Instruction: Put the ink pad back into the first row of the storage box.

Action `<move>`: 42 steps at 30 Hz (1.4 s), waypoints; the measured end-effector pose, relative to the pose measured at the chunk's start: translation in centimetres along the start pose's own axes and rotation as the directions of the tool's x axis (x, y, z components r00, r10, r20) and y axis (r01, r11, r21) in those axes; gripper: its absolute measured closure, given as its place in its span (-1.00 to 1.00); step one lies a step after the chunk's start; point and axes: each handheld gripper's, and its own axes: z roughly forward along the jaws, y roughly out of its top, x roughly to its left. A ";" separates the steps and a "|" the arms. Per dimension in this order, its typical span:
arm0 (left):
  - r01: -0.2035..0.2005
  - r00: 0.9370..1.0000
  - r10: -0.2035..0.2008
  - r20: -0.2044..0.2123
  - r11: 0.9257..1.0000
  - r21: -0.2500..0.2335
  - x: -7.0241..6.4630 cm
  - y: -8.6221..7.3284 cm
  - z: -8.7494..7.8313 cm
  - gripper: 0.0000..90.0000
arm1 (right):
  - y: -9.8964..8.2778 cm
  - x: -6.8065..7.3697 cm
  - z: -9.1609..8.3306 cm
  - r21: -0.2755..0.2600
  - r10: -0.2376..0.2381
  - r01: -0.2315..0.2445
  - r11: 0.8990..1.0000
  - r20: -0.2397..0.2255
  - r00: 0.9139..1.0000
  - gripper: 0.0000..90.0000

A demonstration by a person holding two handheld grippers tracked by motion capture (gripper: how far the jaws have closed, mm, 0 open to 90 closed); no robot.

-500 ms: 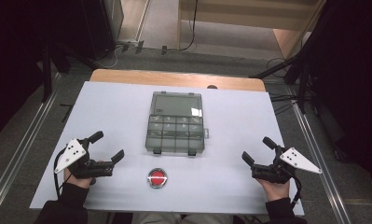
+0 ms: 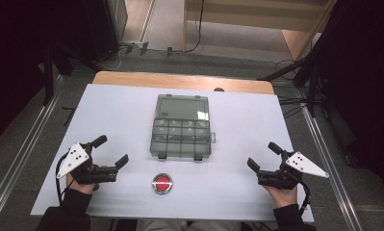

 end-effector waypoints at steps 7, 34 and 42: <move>-0.001 1.000 0.001 0.001 1.000 0.001 0.0 0.0 0.0 -1.00 | -0.2 0.4 0.4 0.026 -0.015 0.016 1.000 -0.023 1.000 -1.00; -0.002 1.000 0.001 0.008 1.000 0.008 -0.1 0.0 0.1 -1.00 | -0.4 2.7 1.8 0.114 -0.080 0.095 0.989 -0.125 0.989 -1.00; -0.001 1.000 0.001 0.010 1.000 0.009 -0.1 -0.1 0.1 -1.00 | -0.6 3.8 2.5 0.148 -0.110 0.136 0.980 -0.167 0.980 -1.00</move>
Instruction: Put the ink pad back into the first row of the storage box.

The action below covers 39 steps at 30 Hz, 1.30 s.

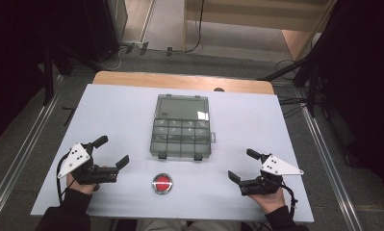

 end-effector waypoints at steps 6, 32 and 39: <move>0.002 1.000 -0.002 -0.002 1.000 0.002 0.0 0.0 0.0 -1.00 | 0.5 0.9 1.0 0.064 -0.011 0.014 0.998 -0.040 0.999 -1.00; -0.010 1.000 0.010 -0.017 1.000 0.011 0.0 -0.1 -0.2 -1.00 | 2.4 4.3 4.4 0.219 -0.072 0.114 0.969 -0.192 0.979 -1.00; -0.009 1.000 0.009 -0.016 1.000 0.010 0.0 -0.1 -0.2 -1.00 | 2.8 5.2 5.4 0.238 -0.083 0.137 0.962 -0.225 0.971 -1.00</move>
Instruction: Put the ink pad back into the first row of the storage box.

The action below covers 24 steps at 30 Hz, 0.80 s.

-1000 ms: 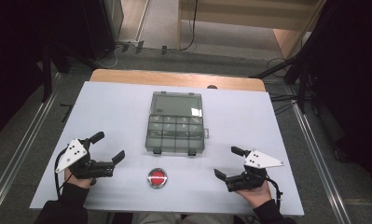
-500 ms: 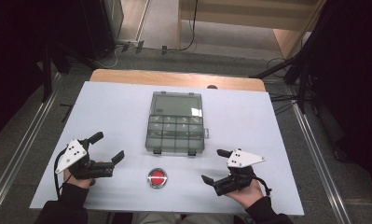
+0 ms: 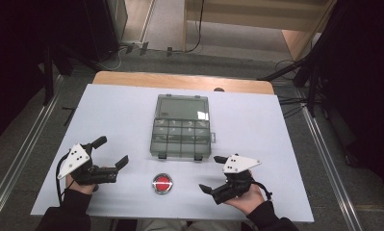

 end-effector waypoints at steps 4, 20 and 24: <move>0.000 1.000 0.000 0.001 1.000 -0.002 0.0 0.0 0.0 -1.00 | 0.5 0.3 0.5 0.005 -0.008 0.009 1.000 -0.017 1.000 -1.00; 0.002 1.000 -0.002 0.003 1.000 -0.003 0.0 0.0 0.0 -1.00 | 2.5 1.7 3.6 0.065 -0.060 0.065 0.996 -0.083 0.995 -1.00; 0.001 1.000 -0.001 0.003 1.000 -0.001 0.0 0.0 0.0 -1.00 | 2.9 2.1 4.4 0.074 -0.072 0.080 0.994 -0.100 0.992 -1.00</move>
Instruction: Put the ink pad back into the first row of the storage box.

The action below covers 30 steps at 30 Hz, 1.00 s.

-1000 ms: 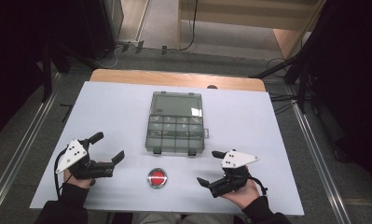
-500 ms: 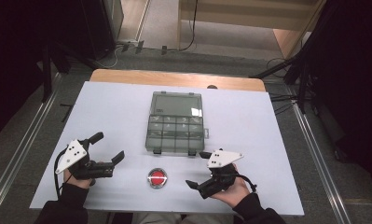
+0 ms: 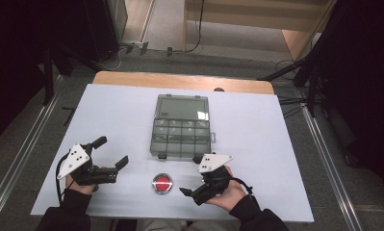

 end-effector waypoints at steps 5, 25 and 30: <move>0.002 1.000 -0.002 0.001 1.000 -0.002 0.0 0.0 0.0 -1.00 | 0.6 0.5 1.3 0.023 -0.022 0.023 0.999 -0.022 0.999 -1.00; 0.005 1.000 -0.005 0.007 1.000 -0.006 0.0 0.0 0.0 -1.00 | 1.7 2.0 5.9 0.100 -0.047 0.056 0.993 -0.090 0.995 -1.00; 0.005 1.000 -0.005 0.008 1.000 -0.007 0.0 0.0 0.0 -1.00 | 2.0 2.3 6.9 0.119 -0.063 0.073 0.990 -0.086 0.994 -1.00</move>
